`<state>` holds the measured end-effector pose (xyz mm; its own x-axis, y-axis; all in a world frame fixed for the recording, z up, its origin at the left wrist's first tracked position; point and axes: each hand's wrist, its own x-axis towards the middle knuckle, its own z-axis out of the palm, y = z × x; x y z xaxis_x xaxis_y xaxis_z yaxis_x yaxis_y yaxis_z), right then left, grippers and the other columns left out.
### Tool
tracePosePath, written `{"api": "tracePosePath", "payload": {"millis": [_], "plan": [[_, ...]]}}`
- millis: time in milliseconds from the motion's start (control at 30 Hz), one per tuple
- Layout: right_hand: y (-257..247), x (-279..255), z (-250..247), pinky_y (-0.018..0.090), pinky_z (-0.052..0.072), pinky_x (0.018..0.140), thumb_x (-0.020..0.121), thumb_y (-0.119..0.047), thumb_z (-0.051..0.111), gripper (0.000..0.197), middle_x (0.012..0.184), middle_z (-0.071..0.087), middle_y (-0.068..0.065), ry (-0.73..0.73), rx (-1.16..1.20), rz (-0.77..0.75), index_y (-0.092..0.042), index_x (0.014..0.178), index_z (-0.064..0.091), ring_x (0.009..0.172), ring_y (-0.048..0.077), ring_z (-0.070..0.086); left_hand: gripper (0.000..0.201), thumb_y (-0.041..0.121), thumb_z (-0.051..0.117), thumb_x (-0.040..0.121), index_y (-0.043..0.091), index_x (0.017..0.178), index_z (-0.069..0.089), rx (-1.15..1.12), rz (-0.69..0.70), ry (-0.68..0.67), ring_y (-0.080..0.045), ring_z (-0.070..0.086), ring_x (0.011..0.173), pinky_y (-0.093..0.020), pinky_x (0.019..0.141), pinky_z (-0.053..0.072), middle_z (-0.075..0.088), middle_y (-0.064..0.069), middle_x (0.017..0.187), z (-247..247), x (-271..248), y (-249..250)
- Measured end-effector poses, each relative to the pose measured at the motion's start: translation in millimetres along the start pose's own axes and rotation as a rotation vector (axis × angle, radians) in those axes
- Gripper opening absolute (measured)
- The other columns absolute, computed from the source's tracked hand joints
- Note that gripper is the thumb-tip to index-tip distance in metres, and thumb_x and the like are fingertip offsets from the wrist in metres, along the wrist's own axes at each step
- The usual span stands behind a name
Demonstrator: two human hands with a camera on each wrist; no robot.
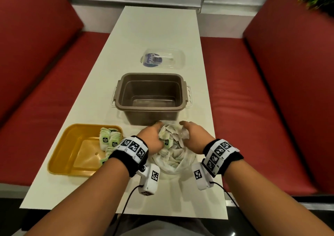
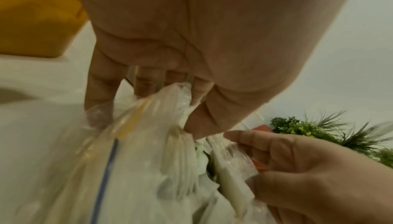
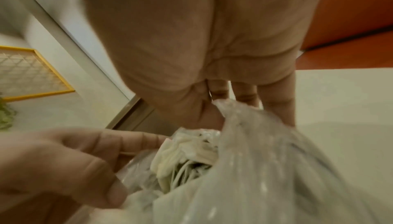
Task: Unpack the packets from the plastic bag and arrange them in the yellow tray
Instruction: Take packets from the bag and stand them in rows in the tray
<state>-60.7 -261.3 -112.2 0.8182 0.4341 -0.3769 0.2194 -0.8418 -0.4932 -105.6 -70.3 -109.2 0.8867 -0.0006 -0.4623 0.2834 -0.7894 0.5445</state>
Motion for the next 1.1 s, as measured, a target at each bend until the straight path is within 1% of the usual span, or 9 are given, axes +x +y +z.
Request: {"api": "tracePosePath", "payload": {"millis": [100,233,333,400,533,600,767,933,1100], "plan": [[4,3,-3,0.024,0.037,0.101,0.087,-0.01,0.065,0.066,0.139,0.051,0.01,0.101,0.091,-0.045,-0.011,0.148,0.039,0.127,0.027,0.05,0.092,0.022,0.075,0.072,0.027,0.15,0.026,-0.094,0.045,0.003,-0.024,0.056,0.117,-0.035,0.101,0.047,0.055,-0.005,0.132,2,-1,5],[15,1,-7,0.017,0.032,0.099,0.087,-0.008,0.069,0.065,0.137,0.051,0.008,0.227,0.213,-0.108,-0.011,0.146,0.043,0.125,0.024,0.051,0.127,0.036,0.093,0.051,0.038,0.15,0.014,-0.134,0.102,0.066,-0.016,0.044,0.124,-0.034,0.111,0.037,0.038,-0.001,0.137,11,-9,1],[25,-3,-3,0.018,0.034,0.102,0.09,-0.007,0.062,0.059,0.138,0.049,0.005,0.151,0.184,-0.101,-0.012,0.146,0.044,0.126,0.023,0.051,0.132,0.033,0.094,0.053,0.039,0.151,0.007,-0.062,0.028,0.108,-0.025,0.042,0.132,-0.037,0.113,0.035,0.03,-0.005,0.144,21,-12,-8],[32,-7,2,0.027,0.035,0.11,0.092,-0.019,0.06,0.062,0.145,0.044,0.006,0.073,0.075,-0.09,-0.015,0.15,0.038,0.132,0.026,0.046,0.137,0.044,0.092,0.051,0.042,0.15,-0.003,0.019,-0.018,0.068,-0.029,0.04,0.134,-0.041,0.113,0.036,0.027,-0.006,0.148,28,-14,-17],[38,-15,11,0.043,0.033,0.114,0.072,-0.066,0.072,0.105,0.151,0.033,0.005,-0.065,-0.025,-0.048,-0.023,0.155,0.023,0.138,0.03,0.033,0.143,0.05,0.091,0.05,0.048,0.146,-0.015,0.089,-0.064,0.02,-0.031,0.046,0.13,-0.04,0.108,0.042,0.028,-0.009,0.15,31,-17,-25],[37,-17,16,0.041,0.035,0.113,0.059,-0.065,0.082,0.122,0.148,0.032,0.003,-0.071,-0.072,-0.06,-0.024,0.155,0.019,0.137,0.029,0.031,0.145,0.043,0.093,0.05,0.044,0.148,-0.015,0.071,-0.041,0.019,-0.03,0.047,0.129,-0.038,0.106,0.044,0.03,-0.01,0.15,32,-16,-23],[34,-21,29,0.037,0.036,0.111,0.054,-0.045,0.091,0.133,0.149,0.029,0.005,-0.016,-0.13,-0.091,-0.018,0.156,0.01,0.133,0.028,0.03,0.14,0.032,0.095,0.049,0.031,0.151,-0.001,0.082,-0.04,0.057,-0.029,0.051,0.124,-0.039,0.105,0.044,0.036,-0.011,0.143,41,-15,-19],[32,-20,36,0.039,0.039,0.109,0.052,-0.043,0.091,0.132,0.147,0.03,0.006,0.033,-0.143,-0.085,-0.017,0.155,0.012,0.131,0.029,0.032,0.13,0.055,0.09,0.048,0.028,0.151,0.014,0.311,-0.048,0.043,-0.029,0.037,0.129,-0.043,0.108,0.039,0.035,-0.007,0.139,33,-17,-14],[31,-21,31,0.039,0.039,0.11,0.051,-0.045,0.093,0.133,0.148,0.031,0.005,0.003,-0.149,-0.069,-0.019,0.155,0.013,0.132,0.029,0.032,0.075,0.063,0.079,0.063,0.034,0.129,0.057,0.401,0.119,0.264,-0.02,0.033,0.117,-0.037,0.104,0.037,0.037,0.005,0.128,10,-22,0]]}}
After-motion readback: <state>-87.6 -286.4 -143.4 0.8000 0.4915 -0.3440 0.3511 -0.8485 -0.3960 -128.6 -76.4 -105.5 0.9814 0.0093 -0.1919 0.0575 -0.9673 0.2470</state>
